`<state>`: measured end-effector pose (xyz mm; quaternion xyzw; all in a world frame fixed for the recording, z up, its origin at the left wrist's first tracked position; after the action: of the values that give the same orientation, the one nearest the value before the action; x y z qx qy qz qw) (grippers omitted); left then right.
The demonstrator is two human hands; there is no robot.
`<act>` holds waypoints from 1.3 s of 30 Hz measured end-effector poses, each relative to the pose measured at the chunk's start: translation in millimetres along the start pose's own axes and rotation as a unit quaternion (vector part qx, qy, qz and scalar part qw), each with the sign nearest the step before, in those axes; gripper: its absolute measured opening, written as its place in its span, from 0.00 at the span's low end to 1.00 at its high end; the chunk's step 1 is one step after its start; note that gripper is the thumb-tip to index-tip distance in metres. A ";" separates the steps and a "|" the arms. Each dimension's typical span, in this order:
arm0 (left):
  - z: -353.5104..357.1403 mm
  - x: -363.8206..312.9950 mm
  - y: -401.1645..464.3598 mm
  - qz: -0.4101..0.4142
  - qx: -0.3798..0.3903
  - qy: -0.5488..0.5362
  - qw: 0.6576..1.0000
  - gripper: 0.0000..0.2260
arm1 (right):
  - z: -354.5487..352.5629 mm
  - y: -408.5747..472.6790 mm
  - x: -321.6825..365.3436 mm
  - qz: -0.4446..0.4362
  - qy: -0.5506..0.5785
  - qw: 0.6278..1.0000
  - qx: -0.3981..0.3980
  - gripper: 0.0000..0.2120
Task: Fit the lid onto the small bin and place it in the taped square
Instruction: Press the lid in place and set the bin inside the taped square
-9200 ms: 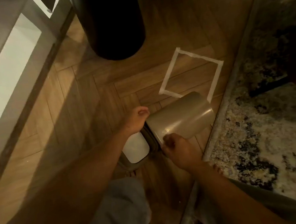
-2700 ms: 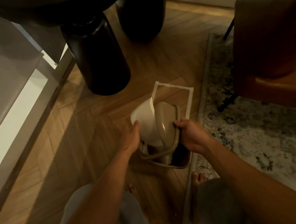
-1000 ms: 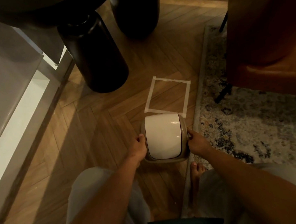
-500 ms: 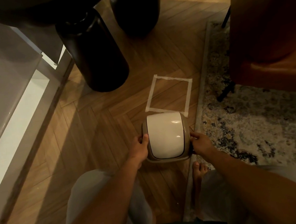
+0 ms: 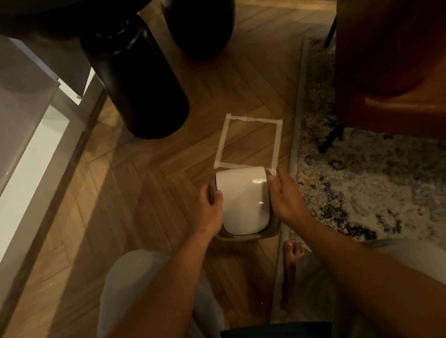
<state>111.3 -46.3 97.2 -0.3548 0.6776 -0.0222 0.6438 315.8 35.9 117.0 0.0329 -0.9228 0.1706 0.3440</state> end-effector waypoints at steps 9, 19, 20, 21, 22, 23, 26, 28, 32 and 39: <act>2.7 15.1 -14.2 -0.096 0.057 0.092 0.990 0.34 | 26.2 -38.9 -7.1 0.028 0.024 0.996 0.082 0.46; -11.3 10.0 -15.6 -0.088 0.038 0.050 0.994 0.33 | 19.4 -43.3 -2.7 -0.003 0.067 0.991 0.116 0.38; -12.7 10.1 -16.5 -0.094 0.036 0.048 0.994 0.33 | 17.6 -41.1 -3.2 0.000 0.062 0.990 0.124 0.37; -14.2 10.0 -16.8 -0.098 0.031 0.046 0.994 0.33 | 15.8 -37.7 -4.1 0.001 0.049 0.990 0.131 0.36; -15.4 9.5 -16.8 -0.099 0.022 0.044 0.994 0.33 | 13.5 -34.1 -4.5 0.000 0.026 0.991 0.135 0.35; -16.7 9.0 -17.0 -0.098 0.012 0.039 0.994 0.32 | 10.8 -31.3 -4.4 0.000 0.001 0.991 0.133 0.34; -21.0 8.5 -19.6 -0.093 -0.004 0.025 0.995 0.33 | 3.9 -31.8 -4.7 -0.012 -0.039 0.993 0.113 0.33; -24.2 9.9 -21.7 -0.087 0.000 0.038 0.995 0.35 | 2.3 -34.8 -7.3 -0.026 -0.057 0.991 0.122 0.36; -27.8 15.8 -26.5 -0.069 0.028 0.066 0.995 0.38 | 3.3 -42.4 -10.9 -0.033 -0.094 0.984 0.150 0.46; -24.8 24.5 -29.8 -0.016 0.085 0.110 0.990 0.51 | 15.5 -47.9 -16.8 -0.051 -0.071 0.986 0.140 0.61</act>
<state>104.8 -91.6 94.9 -0.3056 0.7342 -0.1291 0.5924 327.4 -15.2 109.2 0.1400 -0.9091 0.2776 0.2774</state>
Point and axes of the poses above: each hand's wrist, its own y-axis towards the middle knuckle, its own z-axis out of the palm, x = y × z, the point moved 3 cm from there along y, towards the middle knuckle, and after that the axes turned 15 degrees about -y, right-handed, at the moved point
